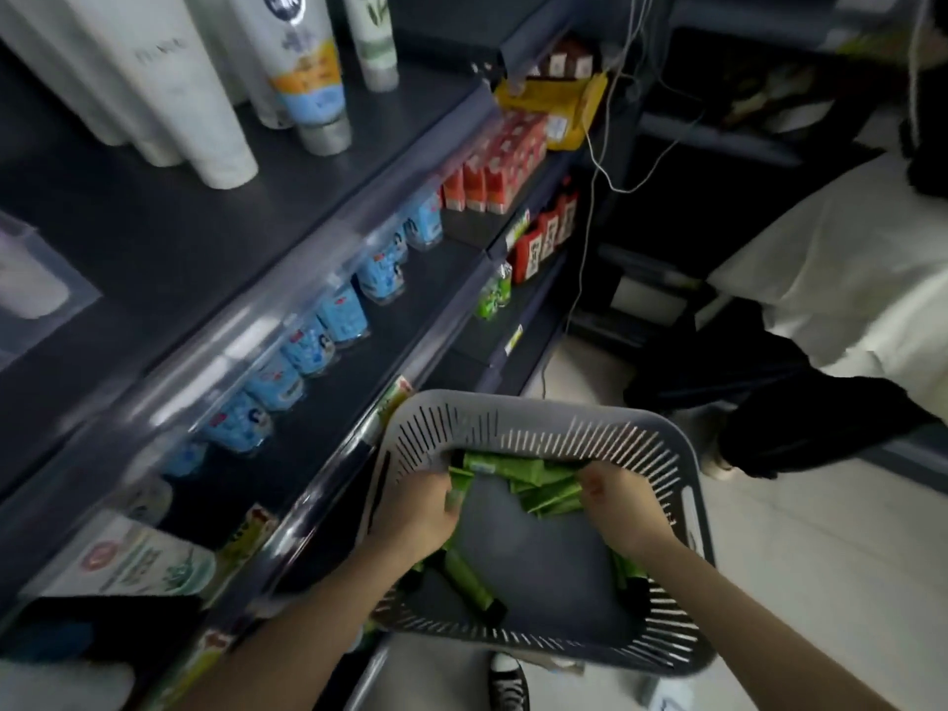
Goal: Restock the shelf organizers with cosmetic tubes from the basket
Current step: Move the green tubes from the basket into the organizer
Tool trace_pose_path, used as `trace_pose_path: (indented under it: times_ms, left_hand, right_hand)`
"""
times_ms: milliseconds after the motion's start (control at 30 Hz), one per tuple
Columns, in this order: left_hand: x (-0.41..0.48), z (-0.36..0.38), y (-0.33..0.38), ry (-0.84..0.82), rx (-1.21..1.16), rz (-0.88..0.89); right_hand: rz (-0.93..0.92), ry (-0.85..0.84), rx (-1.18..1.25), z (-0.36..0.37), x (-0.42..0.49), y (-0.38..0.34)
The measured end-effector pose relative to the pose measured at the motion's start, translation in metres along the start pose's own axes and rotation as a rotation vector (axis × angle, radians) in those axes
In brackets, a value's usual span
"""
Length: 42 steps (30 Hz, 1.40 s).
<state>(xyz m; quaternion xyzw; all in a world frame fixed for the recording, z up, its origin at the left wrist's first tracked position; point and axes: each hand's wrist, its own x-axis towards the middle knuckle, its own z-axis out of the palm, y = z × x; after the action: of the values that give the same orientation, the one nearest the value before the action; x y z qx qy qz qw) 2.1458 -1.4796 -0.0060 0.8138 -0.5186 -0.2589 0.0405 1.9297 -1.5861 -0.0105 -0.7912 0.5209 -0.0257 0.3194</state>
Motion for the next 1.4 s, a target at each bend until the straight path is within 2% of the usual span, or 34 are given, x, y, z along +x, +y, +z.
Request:
trace_pose_path:
  times_ms: [100, 267, 467, 567, 667, 767, 867, 1000, 1133, 1333, 1400]
  left_hand:
    - [0.026, 0.030, -0.011, -0.081, 0.001, -0.025]
    - [0.061, 0.066, -0.023, -0.181, -0.050, -0.075]
    - [0.085, 0.105, -0.032, -0.162, -0.095, -0.164]
    - [0.091, 0.118, -0.036, -0.112, -0.008, -0.171]
    - [0.097, 0.127, -0.042, -0.131, 0.010, -0.180]
    - [0.100, 0.134, -0.038, -0.208, 0.057, -0.209]
    - [0.102, 0.137, -0.031, -0.238, -0.003, -0.222]
    - [0.094, 0.135, -0.028, -0.306, -0.173, -0.265]
    - [0.080, 0.111, -0.023, -0.247, -0.457, -0.290]
    - [0.042, 0.035, -0.018, -0.142, -0.667, -0.155]
    - [0.024, 0.007, -0.020, -0.081, -0.734, -0.122]
  right_hand:
    - [0.008, -0.081, -0.052, 0.017, 0.018, 0.020]
    - [-0.041, -0.171, -0.319, 0.041, 0.054, 0.036]
    - [-0.074, -0.347, -0.626, 0.064, 0.083, 0.054]
    - [-0.149, -0.353, -0.732, 0.072, 0.093, 0.058]
    - [-0.200, -0.325, -0.772, 0.073, 0.099, 0.059]
    - [-0.189, -0.350, -0.830, 0.074, 0.100, 0.060]
    - [-0.143, -0.387, -0.843, 0.077, 0.099, 0.058]
    - [0.005, -0.433, -0.639, 0.077, 0.087, 0.063]
    - [0.077, -0.420, -0.272, 0.068, 0.078, 0.053]
    - [0.097, -0.345, 0.382, 0.038, 0.061, -0.013]
    - [0.076, -0.346, 0.497, 0.024, 0.048, -0.037]
